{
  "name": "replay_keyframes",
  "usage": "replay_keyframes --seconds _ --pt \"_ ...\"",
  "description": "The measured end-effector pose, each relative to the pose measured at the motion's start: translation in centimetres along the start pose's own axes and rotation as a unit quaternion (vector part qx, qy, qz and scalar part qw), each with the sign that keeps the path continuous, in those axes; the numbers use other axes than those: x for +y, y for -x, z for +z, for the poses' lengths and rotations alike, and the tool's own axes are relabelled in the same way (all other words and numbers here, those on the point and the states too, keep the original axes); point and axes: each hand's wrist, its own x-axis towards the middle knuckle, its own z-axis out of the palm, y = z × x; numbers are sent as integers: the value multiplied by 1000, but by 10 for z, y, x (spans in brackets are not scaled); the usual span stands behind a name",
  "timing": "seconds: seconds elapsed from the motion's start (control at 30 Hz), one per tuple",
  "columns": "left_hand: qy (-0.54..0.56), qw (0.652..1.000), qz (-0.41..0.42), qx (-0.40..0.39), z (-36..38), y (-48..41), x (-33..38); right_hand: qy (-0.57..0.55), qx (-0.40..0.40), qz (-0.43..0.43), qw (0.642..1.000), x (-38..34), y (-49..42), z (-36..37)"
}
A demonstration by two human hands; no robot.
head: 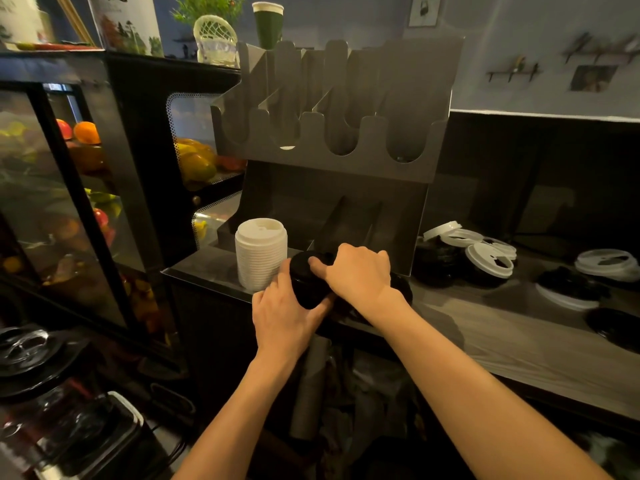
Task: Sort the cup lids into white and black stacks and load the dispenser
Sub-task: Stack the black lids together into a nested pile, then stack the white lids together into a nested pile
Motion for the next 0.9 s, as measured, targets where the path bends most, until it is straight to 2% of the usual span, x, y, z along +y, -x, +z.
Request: replay_keyframes --seconds 0.37,0.5,0.63,0.8,0.9 --pt "23 1000 -11 3 5 5 -4 18 6 -32 999 4 3 -9" --pt "23 999 -24 -19 1 6 3 33 18 -36 999 4 6 -12" --pt "7 999 -23 -34 -4 9 5 -32 13 -16 999 9 9 -9" --pt "-9 996 -40 -74 -14 3 16 1 12 -24 1000 8 12 -23" --pt "19 992 -62 -104 -17 5 21 -52 62 -7 997 13 18 -29"
